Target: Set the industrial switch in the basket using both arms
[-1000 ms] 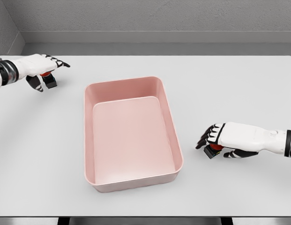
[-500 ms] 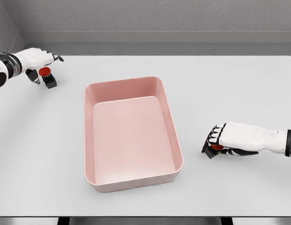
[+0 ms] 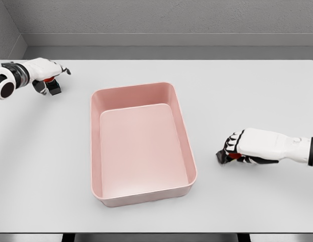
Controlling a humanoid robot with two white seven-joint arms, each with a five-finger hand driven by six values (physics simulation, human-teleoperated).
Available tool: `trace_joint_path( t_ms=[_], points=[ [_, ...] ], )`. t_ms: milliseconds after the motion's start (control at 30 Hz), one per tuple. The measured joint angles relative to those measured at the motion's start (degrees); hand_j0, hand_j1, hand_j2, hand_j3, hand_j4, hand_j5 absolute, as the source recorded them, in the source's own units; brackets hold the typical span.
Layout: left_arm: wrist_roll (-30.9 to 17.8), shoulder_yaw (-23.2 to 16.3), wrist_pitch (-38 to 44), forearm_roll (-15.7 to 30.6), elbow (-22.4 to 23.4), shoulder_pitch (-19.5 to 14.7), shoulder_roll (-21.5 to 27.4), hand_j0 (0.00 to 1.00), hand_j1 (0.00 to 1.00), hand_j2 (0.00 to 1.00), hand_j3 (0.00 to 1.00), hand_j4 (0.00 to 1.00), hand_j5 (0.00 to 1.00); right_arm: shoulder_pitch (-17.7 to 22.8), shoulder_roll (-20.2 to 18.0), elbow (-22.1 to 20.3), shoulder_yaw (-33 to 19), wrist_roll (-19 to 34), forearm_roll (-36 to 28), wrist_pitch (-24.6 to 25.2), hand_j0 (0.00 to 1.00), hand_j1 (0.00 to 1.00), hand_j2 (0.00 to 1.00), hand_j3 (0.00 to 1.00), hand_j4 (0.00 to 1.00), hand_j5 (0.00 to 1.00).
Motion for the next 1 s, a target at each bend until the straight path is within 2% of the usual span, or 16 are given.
trace_joint_path(
  t_ms=[500, 567, 1000],
  points=[
    [-0.01, -1.06, -0.11, -0.07, -0.89, -0.18, 1.28, 0.74, 0.74, 0.74, 0.74, 0.74, 0.74, -1.14, 0.33, 0.1, -3.74, -0.59, -0.88, 0.01, 0.55, 0.55, 0.55, 0.55, 0.55, 0.55],
    [-0.01, -1.18, -0.1, -0.08, -0.94, -0.17, 1.26, 0.73, 0.73, 0.73, 0.73, 0.73, 0.73, -3.43, 0.48, 0.11, -3.95, -0.72, -1.27, -0.02, 0.55, 0.55, 0.55, 0.55, 0.55, 0.55],
    [-0.1, -2.26, -0.11, -0.13, -2.58, -0.18, 1.6, 0.64, 0.64, 0.64, 0.64, 0.64, 0.64, -7.38, 3.93, 0.1, -3.98, -1.48, -2.42, 0.01, 0.55, 0.55, 0.55, 0.55, 0.55, 0.55]
  ],
)
